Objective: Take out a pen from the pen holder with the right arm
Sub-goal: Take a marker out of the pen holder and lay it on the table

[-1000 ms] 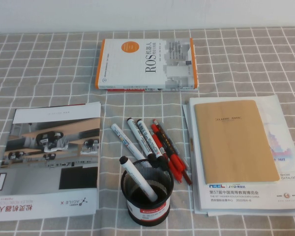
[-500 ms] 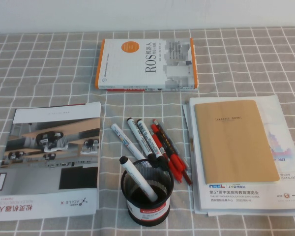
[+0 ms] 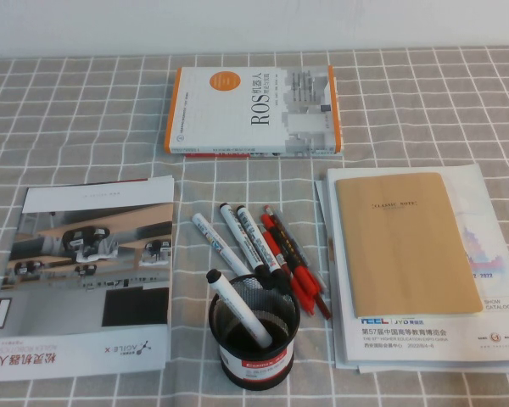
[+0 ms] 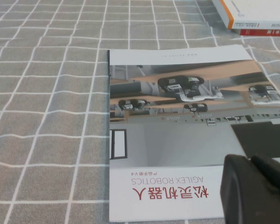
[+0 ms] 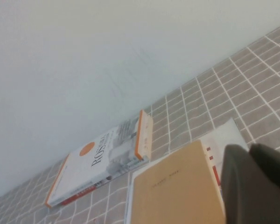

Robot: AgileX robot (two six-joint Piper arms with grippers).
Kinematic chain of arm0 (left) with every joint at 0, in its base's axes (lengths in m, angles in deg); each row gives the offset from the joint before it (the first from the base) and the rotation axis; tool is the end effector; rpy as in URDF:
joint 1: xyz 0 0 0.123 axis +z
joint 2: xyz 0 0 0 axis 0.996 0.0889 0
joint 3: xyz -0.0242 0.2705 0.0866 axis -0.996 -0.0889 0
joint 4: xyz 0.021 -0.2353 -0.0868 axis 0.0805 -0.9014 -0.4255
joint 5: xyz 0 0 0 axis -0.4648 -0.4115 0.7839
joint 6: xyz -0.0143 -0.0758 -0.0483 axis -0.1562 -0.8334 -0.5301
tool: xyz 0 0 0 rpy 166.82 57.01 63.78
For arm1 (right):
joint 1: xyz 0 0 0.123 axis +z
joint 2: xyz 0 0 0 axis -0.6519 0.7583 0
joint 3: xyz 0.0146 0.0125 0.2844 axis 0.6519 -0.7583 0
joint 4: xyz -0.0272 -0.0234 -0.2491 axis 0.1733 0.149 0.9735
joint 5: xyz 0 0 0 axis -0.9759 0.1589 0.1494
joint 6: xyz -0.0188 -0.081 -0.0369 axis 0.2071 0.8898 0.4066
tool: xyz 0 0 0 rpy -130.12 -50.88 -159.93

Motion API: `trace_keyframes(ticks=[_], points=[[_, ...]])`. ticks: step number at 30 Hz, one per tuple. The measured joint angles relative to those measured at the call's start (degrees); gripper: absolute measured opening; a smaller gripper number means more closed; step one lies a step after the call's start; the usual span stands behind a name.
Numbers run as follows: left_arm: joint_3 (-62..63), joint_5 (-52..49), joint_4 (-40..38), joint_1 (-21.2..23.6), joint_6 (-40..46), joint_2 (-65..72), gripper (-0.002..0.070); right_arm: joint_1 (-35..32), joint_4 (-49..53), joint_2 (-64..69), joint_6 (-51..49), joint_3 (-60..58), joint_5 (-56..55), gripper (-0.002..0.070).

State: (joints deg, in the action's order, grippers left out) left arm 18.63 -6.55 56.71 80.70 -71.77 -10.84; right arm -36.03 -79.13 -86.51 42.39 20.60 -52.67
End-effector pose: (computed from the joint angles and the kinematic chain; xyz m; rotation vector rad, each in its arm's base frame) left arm 0.0518 -0.0058 0.1700 0.1029 1.8756 -0.0567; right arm 0.0564 0.0075 0.2009 0.4158 1.5189 0.6012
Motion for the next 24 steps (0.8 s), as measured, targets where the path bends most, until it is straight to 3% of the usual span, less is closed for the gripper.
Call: trace_keyframes(ticks=[8, 18, 24], points=[[0.0, 0.0, 0.0, 0.0, 0.0, 0.0, -0.0004, 0.0, -1.9, 1.6, 0.0, 2.5, 11.2, -0.0012], [0.0, 0.0, 0.0, 0.0, 0.0, 0.0, -0.0004, 0.0, 5.2, 21.2, 3.0, 21.2, 34.7, -0.0012], [0.0, 0.0, 0.0, 0.0, 0.0, 0.0, -0.0004, 0.0, 6.7, 32.3, 9.6, 29.0, 39.3, -0.0012]])
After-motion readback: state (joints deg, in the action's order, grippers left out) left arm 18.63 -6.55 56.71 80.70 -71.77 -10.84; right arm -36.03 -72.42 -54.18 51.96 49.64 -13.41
